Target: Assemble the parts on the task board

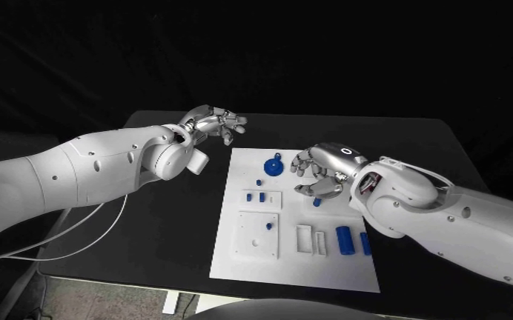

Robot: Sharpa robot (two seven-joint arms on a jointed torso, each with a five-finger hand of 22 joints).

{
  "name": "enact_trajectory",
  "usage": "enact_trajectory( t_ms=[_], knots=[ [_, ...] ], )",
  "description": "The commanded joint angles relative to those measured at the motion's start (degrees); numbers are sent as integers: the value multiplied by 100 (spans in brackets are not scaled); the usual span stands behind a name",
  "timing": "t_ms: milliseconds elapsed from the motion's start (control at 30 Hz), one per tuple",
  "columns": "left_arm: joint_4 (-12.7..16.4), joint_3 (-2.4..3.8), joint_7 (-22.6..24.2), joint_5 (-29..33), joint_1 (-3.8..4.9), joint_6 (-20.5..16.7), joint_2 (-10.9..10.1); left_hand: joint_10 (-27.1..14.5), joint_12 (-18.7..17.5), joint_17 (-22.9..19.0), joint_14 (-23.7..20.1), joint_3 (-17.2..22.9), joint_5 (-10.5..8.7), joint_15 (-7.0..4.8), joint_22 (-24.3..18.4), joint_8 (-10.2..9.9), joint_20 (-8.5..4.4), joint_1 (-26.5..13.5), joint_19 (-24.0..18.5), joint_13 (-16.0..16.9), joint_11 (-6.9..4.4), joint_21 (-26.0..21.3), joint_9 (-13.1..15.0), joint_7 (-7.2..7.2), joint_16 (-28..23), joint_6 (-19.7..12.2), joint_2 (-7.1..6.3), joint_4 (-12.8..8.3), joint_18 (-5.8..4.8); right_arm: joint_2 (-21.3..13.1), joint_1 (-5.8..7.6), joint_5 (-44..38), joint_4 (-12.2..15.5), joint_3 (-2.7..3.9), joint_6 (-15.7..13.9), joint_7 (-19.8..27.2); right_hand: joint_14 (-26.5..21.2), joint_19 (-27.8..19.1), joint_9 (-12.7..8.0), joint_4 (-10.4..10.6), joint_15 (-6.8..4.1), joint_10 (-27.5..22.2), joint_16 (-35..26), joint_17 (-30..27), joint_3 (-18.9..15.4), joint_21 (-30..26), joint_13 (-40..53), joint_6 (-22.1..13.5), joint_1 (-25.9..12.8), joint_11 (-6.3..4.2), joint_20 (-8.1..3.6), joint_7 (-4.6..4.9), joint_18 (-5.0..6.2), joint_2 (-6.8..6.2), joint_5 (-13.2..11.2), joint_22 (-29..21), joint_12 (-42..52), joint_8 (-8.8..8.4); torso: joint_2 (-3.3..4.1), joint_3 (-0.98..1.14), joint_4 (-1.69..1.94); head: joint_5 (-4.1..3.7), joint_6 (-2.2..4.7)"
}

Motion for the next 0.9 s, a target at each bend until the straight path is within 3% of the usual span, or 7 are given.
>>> enact_trajectory(
  t_ms=[33, 300, 467, 667, 700, 800, 900],
  knots=[
    [-4, 3, 37, 25, 4, 80, 23, -38, 40, 5, 3, -6, 2, -21, 8, 33, -70, -20, -4, 9, 3, -28, -9, -2, -24, -44, -2, -33, 296, -195, 59, 187, -83, -6, 175, 111, -16, 8, -5, -26, 22, -47, 25, -14, -114, 8, 7, -69, -72, 23, -23, 29, 940, -15, 95, 97, 2, -10, -8, -12, -16, -41, 34],
    [-25, 0, 34, 25, 3, 88, 24, -37, 42, 6, 3, -6, 2, -21, 9, 34, -70, -20, -4, 10, 3, -29, -9, -2, -24, -44, -3, -33, 296, -431, 91, 63, -212, 1, 888, -118, -279, -255, -47, -127, 149, -381, -43, -50, -666, -112, -70, -287, -388, 147, 82, 15, 939, -14, 387, 83, -113, -90, -9, 7, -19, -44, 29],
    [-38, -1, 34, 25, 3, 90, 20, -38, 43, 7, 3, -7, 2, -21, 9, 35, -70, -21, -4, 11, 3, -29, -9, -3, -25, -44, -4, -33, 295, -412, 88, 9, -222, -32, 1194, -157, -417, -385, -50, -123, 188, -491, -66, -61, -884, -185, -99, -342, -525, 188, 144, -97, 940, -12, 332, 74, -99, -91, -4, 5, -24, -37, 28],
    [-63, -1, 38, 24, 2, 101, 28, -38, 44, 7, 3, -6, 2, -21, 10, 36, -70, -21, -5, 11, 3, -30, -10, -3, -25, -43, -3, -32, 295, -347, -20, -80, -222, -102, 1309, -182, -468, -425, -48, -120, 183, -493, -45, -69, -990, -217, -105, -373, -516, 183, 163, -106, 940, -10, 182, 72, -67, -77, -6, 6, -16, -43, 17],
    [-63, -2, 38, 24, 2, 101, 28, -38, 44, 7, 3, -6, 2, -21, 10, 36, -70, -21, -5, 11, 3, -30, -10, -3, -25, -43, -3, -32, 295, -322, -42, -115, -258, -106, 1321, -199, -475, -427, -47, -115, 180, -486, -40, -72, -997, -223, -105, -381, -502, 180, 164, -105, 940, 2, 129, 71, -58, -75, -7, 4, -12, -50, 17],
    [-59, -3, 36, 24, 2, 108, 28, -38, 45, 7, 3, -6, 2, -21, 10, 36, -70, -21, -5, 12, 3, -31, -10, -3, -26, -43, -1, -31, 295, -239, -80, -233, -386, -143, 1302, -242, -491, -421, -39, -35, 172, -470, -16, -100, -929, -252, -110, -381, -381, 172, 166, -122, 940, 37, -432, 62, -34, -39, -9, -4, -6, -79, 20],
    [-60, -4, 36, 24, 2, 112, 27, -38, 45, 8, 3, -6, 2, -21, 10, 37, -70, -21, -5, 12, 3, -31, -10, -3, -26, -43, -1, -31, 295, -177, -145, -328, -427, -171, 1246, -256, -487, -408, -35, -2, 156, -422, 3, -115, -890, -257, -102, -366, -304, 155, 163, -133, 940, 77, -604, 64, 0, -14, -7, -9, -3, -79, 19]
  ],
)
